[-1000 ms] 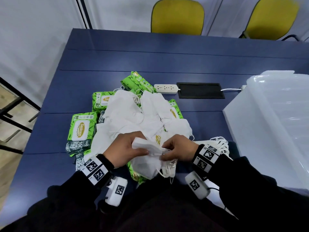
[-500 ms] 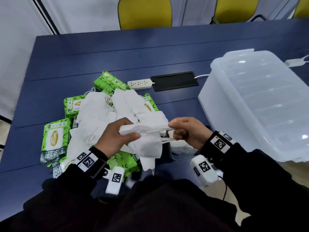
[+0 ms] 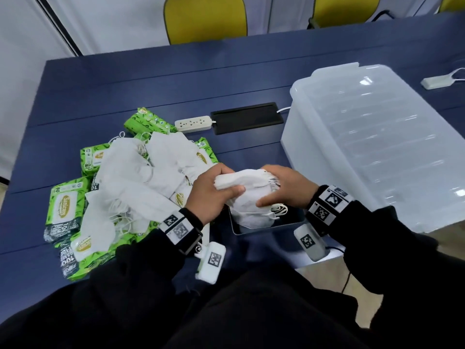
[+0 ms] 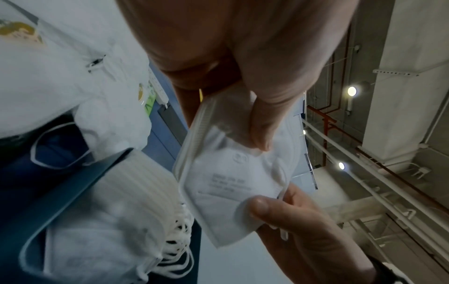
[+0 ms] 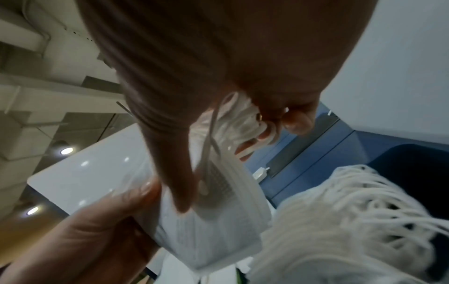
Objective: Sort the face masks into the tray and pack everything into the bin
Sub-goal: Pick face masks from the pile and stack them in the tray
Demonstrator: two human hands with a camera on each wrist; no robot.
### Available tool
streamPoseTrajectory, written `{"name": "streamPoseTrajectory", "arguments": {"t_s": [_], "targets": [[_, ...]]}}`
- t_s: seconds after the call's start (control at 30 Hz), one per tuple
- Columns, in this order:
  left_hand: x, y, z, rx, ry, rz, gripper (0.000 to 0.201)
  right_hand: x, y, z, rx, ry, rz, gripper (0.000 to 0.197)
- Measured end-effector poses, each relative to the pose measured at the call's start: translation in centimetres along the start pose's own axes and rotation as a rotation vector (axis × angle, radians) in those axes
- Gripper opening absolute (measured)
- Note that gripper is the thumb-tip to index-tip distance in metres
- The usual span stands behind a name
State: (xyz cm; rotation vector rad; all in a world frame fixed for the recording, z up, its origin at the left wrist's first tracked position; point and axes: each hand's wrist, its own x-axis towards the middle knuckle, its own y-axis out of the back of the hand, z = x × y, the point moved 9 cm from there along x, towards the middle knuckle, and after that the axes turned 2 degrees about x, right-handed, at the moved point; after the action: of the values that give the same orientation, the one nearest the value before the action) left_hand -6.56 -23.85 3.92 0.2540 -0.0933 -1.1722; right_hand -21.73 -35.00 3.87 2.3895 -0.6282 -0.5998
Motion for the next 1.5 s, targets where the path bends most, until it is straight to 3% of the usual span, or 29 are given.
{"name": "streamPoseTrajectory", "arguments": {"t_s": [0.1,0.23,0.33,0.43,0.53,0.63,0.73,0.9,1.07,1.2,1.5], "targets": [[-0.4,-1.8,-0.5,0.048,0.028,-0.048,0.03,-0.4,0.4,1.5,-0.121,0.018,0.042,0.038],[-0.8,-2.0,0.2,0.468,-0.074,-0.073,0.03,-1.1,0.0,2.7,-0.015,0.068,0.076,0.038],[-1.4,-1.2,-0.2,0.583,-0.054,-0.04,0.028,-0.9,-0.1,4.8,-0.076,-0.007,0.093,0.07],[-2.1,1.0,-1.2,0.509,0.019,0.102,0.025,-0.6,-1.2,8.5,-0.258,-0.151,0.058,0.115],[-3.2,1.8,-2.6,0.371,0.07,0.126,0.025,-0.1,-3.3,10.6,-0.382,-0.181,-0.021,0.135],[-4.0,0.1,-2.8,0.351,0.043,0.065,0.026,0.6,-4.4,10.6,-0.431,-0.151,0.002,0.128],[-4.3,-2.1,-3.3,0.38,0.027,0.032,0.03,1.1,-4.6,10.5,-0.45,-0.112,0.048,0.105],[-3.7,-4.9,-4.6,0.534,0.024,-0.034,0.034,1.6,-3.3,11.4,-0.239,-0.108,0.094,0.071],[-3.4,-6.3,-6.7,0.803,0.06,-0.171,0.031,1.0,-2.7,12.2,-0.057,-0.081,0.165,0.063],[-3.4,-8.3,-7.1,1.103,-0.003,-0.269,0.034,0.9,-2.9,12.2,-0.005,-0.087,0.181,0.059],[-3.2,-9.2,-7.1,1.245,-0.067,-0.227,0.036,0.3,-3.1,11.5,-0.094,-0.032,0.158,0.067]]}}
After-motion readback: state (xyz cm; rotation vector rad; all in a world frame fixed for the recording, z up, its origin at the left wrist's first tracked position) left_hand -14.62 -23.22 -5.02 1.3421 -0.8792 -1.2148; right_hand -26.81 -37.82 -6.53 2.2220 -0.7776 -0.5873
